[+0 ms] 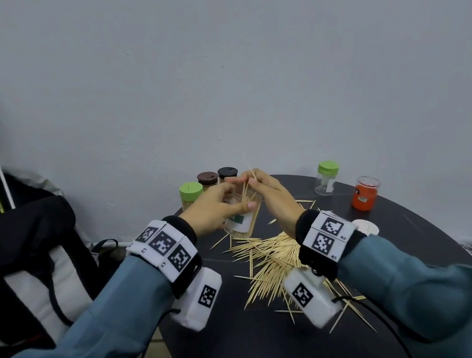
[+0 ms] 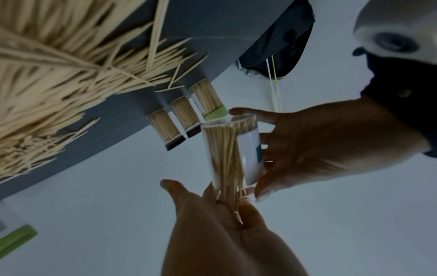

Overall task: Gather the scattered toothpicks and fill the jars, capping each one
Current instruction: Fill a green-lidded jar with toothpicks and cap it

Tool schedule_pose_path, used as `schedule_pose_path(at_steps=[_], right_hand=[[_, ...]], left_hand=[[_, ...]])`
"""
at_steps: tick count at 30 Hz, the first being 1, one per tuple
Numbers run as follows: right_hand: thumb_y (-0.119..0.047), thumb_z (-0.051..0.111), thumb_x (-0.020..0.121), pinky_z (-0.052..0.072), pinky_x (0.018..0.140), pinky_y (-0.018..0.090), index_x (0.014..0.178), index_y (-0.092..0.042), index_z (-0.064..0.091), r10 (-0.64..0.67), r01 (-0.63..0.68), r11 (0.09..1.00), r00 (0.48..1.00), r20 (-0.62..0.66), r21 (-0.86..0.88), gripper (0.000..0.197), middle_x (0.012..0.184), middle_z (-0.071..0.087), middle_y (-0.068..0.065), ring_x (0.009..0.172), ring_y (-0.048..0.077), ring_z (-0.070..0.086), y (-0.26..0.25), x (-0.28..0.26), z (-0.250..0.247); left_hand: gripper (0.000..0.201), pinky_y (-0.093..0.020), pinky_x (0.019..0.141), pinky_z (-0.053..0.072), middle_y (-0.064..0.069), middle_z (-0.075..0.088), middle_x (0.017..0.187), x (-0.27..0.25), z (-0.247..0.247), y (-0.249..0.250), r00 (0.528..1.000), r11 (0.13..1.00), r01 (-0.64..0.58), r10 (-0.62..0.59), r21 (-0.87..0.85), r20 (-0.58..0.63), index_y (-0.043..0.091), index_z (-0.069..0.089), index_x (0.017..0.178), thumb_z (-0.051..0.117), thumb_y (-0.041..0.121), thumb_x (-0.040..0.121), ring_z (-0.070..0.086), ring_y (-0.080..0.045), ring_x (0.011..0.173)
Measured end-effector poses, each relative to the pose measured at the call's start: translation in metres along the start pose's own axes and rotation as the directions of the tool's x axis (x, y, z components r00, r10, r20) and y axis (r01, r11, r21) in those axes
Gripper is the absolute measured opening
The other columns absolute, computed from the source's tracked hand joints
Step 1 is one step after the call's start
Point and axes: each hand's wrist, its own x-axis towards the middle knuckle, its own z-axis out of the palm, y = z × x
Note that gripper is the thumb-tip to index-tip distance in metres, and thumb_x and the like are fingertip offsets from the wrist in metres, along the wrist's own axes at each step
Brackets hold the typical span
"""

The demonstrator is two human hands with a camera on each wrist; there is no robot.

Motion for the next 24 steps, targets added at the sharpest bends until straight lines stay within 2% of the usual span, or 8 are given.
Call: schedule_pose_path(at_steps=[3, 6, 10, 13, 16, 20, 22, 24], right_hand=[[-0.008, 0.028, 0.101, 0.039, 0.067, -0.002, 0.109, -0.004, 0.053, -0.006, 0.006, 0.998, 1.000, 0.005, -0.058, 0.027, 0.117, 0.058, 0.010, 0.088, -0.006, 0.053, 0.006, -0.003, -0.001], [-0.009, 0.030, 0.100, 0.040, 0.070, -0.002, 0.114, 0.001, 0.055, -0.039, 0.039, 0.996, 0.999, 0.001, -0.084, 0.030, 0.107, 0.058, 0.004, 0.087, -0.009, 0.054, 0.010, -0.006, -0.002], [-0.011, 0.034, 0.100, 0.043, 0.080, 0.004, 0.103, -0.002, 0.058, -0.063, 0.057, 0.994, 0.996, -0.061, -0.090, 0.026, 0.119, 0.060, 0.010, 0.099, 0.003, 0.056, 0.015, -0.004, -0.004], [-0.010, 0.034, 0.100, 0.039, 0.071, -0.002, 0.112, 0.005, 0.056, -0.089, 0.084, 0.993, 0.994, -0.070, -0.080, 0.029, 0.119, 0.060, 0.011, 0.090, -0.010, 0.056, 0.011, -0.001, -0.007], [-0.009, 0.035, 0.099, 0.038, 0.072, -0.003, 0.114, 0.003, 0.056, -0.132, 0.128, 0.988, 0.991, -0.034, -0.088, 0.028, 0.115, 0.060, 0.003, 0.089, -0.016, 0.056, 0.004, 0.001, -0.010], [-0.014, 0.035, 0.100, 0.035, 0.088, 0.009, 0.116, -0.010, 0.057, -0.077, 0.053, 0.959, 0.994, -0.075, -0.278, 0.029, 0.125, 0.058, 0.001, 0.115, 0.006, 0.049, 0.006, 0.009, -0.023], [-0.013, 0.039, 0.098, 0.034, 0.099, 0.020, 0.123, -0.012, 0.052, 0.045, -0.045, 0.867, 0.999, -0.013, -0.496, 0.028, 0.132, 0.053, 0.003, 0.124, 0.015, 0.045, 0.012, 0.016, -0.037], [-0.009, 0.047, 0.094, 0.032, 0.106, 0.028, 0.133, -0.012, 0.042, 0.272, -0.060, 0.598, 0.953, 0.132, -0.799, 0.040, 0.140, 0.045, 0.006, 0.130, 0.020, 0.041, 0.020, 0.020, -0.051]], left_hand=[[0.054, -0.017, 0.071, 0.051, 0.009, 0.058, 0.096, 0.000, 0.001, -0.001, 1.000, 1.000, 0.003, -0.003, -0.021, 0.016, 0.020, 0.040, 0.136, 0.062, 0.014, 0.087, 0.057, -0.007, 0.094], [0.045, -0.021, 0.076, 0.051, 0.009, 0.060, 0.096, 0.001, 0.001, -0.002, 1.000, 1.000, 0.009, -0.009, -0.010, 0.017, 0.018, 0.047, 0.128, 0.063, 0.015, 0.086, 0.058, -0.010, 0.096], [0.034, -0.018, 0.062, 0.052, 0.009, 0.059, 0.094, 0.003, 0.001, -0.003, 1.000, 1.000, 0.020, -0.020, 0.018, 0.005, 0.020, 0.048, 0.116, 0.064, 0.020, 0.086, 0.058, -0.003, 0.087], [0.036, -0.015, 0.057, 0.052, 0.007, 0.059, 0.093, 0.004, 0.002, -0.003, 0.999, 0.999, 0.042, -0.042, -0.005, 0.010, 0.017, 0.048, 0.117, 0.064, 0.020, 0.086, 0.058, -0.002, 0.083], [0.041, -0.017, 0.057, 0.051, 0.003, 0.058, 0.099, 0.004, 0.003, -0.002, 0.998, 0.998, 0.060, -0.060, 0.004, -0.009, 0.016, 0.047, 0.121, 0.065, 0.023, 0.085, 0.058, -0.006, 0.087], [0.052, -0.022, 0.070, 0.047, -0.002, 0.056, 0.109, 0.006, 0.000, -0.005, 0.997, 0.996, 0.058, -0.053, 0.070, -0.063, 0.011, 0.048, 0.129, 0.067, 0.026, 0.083, 0.053, -0.013, 0.102], [0.052, -0.024, 0.076, 0.045, 0.000, 0.057, 0.106, 0.006, -0.001, -0.006, 0.995, 0.995, 0.062, -0.055, 0.083, -0.085, 0.011, 0.049, 0.128, 0.069, 0.026, 0.082, 0.053, -0.013, 0.101], [0.053, -0.026, 0.080, 0.044, 0.003, 0.055, 0.103, 0.006, -0.003, -0.008, 0.993, 0.994, 0.069, -0.060, 0.084, -0.098, 0.012, 0.049, 0.129, 0.069, 0.026, 0.082, 0.052, -0.012, 0.101]])
